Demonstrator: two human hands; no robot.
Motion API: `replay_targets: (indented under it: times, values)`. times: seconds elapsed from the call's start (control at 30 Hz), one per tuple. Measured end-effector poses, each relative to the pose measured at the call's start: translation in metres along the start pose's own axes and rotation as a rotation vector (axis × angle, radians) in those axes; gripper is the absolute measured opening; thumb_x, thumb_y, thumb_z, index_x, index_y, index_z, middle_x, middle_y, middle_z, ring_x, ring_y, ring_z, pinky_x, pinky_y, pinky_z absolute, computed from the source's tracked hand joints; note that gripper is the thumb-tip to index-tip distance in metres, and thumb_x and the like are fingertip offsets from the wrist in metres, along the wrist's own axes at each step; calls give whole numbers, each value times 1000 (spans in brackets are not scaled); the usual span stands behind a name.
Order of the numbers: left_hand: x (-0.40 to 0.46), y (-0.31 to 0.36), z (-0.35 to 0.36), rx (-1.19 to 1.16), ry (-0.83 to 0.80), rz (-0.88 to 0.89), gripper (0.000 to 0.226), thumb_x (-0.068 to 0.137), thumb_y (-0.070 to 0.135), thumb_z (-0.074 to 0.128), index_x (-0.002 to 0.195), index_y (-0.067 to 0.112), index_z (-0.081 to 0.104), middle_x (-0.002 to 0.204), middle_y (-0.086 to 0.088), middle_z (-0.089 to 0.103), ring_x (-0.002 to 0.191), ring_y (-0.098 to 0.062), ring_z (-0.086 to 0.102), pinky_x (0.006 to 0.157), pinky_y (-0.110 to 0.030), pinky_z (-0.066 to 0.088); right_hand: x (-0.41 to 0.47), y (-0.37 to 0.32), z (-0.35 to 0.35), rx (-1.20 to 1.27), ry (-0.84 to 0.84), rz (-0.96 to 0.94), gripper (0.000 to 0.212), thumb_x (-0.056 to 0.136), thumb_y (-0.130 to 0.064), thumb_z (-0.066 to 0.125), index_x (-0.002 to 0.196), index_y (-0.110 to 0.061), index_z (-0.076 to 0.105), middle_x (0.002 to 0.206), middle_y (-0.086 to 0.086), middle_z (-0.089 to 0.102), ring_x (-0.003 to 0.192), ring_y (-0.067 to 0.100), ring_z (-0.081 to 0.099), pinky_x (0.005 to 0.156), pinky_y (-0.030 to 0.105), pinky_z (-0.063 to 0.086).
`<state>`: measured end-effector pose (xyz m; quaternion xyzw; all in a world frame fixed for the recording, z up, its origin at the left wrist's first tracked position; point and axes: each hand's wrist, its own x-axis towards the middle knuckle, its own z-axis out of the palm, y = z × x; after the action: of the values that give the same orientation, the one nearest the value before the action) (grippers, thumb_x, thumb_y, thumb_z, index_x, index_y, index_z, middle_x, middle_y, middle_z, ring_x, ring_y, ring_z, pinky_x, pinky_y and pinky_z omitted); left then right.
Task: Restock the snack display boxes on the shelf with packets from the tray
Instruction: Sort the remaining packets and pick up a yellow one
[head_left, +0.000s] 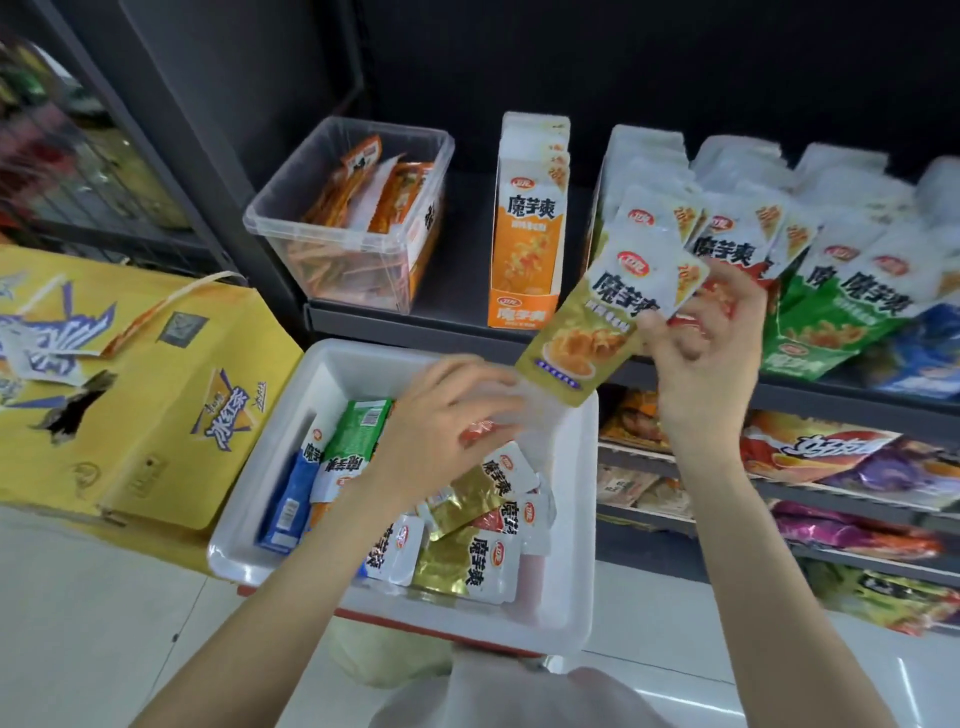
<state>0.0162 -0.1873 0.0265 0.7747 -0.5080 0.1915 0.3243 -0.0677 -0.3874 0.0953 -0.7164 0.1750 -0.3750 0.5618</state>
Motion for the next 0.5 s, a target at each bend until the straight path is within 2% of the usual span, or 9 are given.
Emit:
replay_targets:
  times: [0.07, 0.1, 0.17, 0.2, 0.27, 0.3, 0.4, 0.5]
  values:
    - [30, 1, 0, -24, 59, -58, 27, 87, 35, 63, 104, 16, 72, 112, 0, 65, 107, -19, 53, 94, -32, 43, 21, -5, -11, -17, 128, -156, 44, 89, -3, 63, 123, -9, 36, 95, -24, 59, 71, -9, 57, 63, 11, 46]
    - [45, 1, 2, -29, 83, -87, 28, 87, 34, 62, 107, 16, 71, 112, 0, 64, 107, -18, 52, 95, -29, 42, 32, -5, -15, -41, 168, -220, 43, 90, -6, 63, 123, -7, 36, 94, -29, 57, 66, -8, 55, 60, 11, 44]
    - [75, 1, 9, -42, 103, -164, 33, 86, 36, 61, 112, 17, 68, 113, -1, 64, 108, -18, 52, 93, -26, 41, 53, -2, -18, -110, 207, -320, 39, 92, -9, 60, 123, -10, 36, 98, -40, 52, 58, -6, 51, 53, 13, 40]
    - [89, 1, 14, -47, 96, -210, 36, 86, 37, 60, 115, 17, 66, 115, -1, 63, 109, -18, 52, 91, -26, 42, 61, 0, -17, -150, 208, -363, 38, 94, -10, 58, 124, -14, 36, 103, -39, 52, 59, -5, 51, 51, 14, 40]
    - [113, 2, 25, -19, 43, -285, 44, 85, 39, 62, 123, 17, 60, 120, -3, 61, 112, -19, 52, 89, -28, 43, 74, 7, -14, -233, 175, -422, 36, 94, -13, 57, 125, -22, 41, 110, -22, 56, 66, -3, 57, 55, 15, 46]
    - [122, 3, 30, 13, 6, -305, 48, 84, 37, 65, 127, 17, 57, 123, -4, 60, 114, -20, 52, 88, -30, 43, 79, 11, -12, -274, 149, -433, 37, 93, -14, 58, 125, -23, 44, 106, -16, 55, 68, -4, 58, 57, 15, 48]
    - [136, 3, 49, 118, -106, -310, 60, 84, 35, 68, 137, 16, 47, 127, -5, 58, 119, -23, 51, 94, -33, 42, 86, 26, -7, -382, 80, -401, 39, 90, -14, 61, 125, -23, 46, 89, -14, 51, 65, -9, 56, 58, 8, 46]
    - [135, 0, 57, 174, -128, -304, 64, 84, 38, 67, 139, 14, 44, 130, -6, 55, 121, -23, 49, 98, -33, 39, 89, 36, -5, -468, 14, -376, 40, 87, -12, 65, 125, -16, 52, 79, -8, 55, 61, -7, 52, 58, 8, 45]
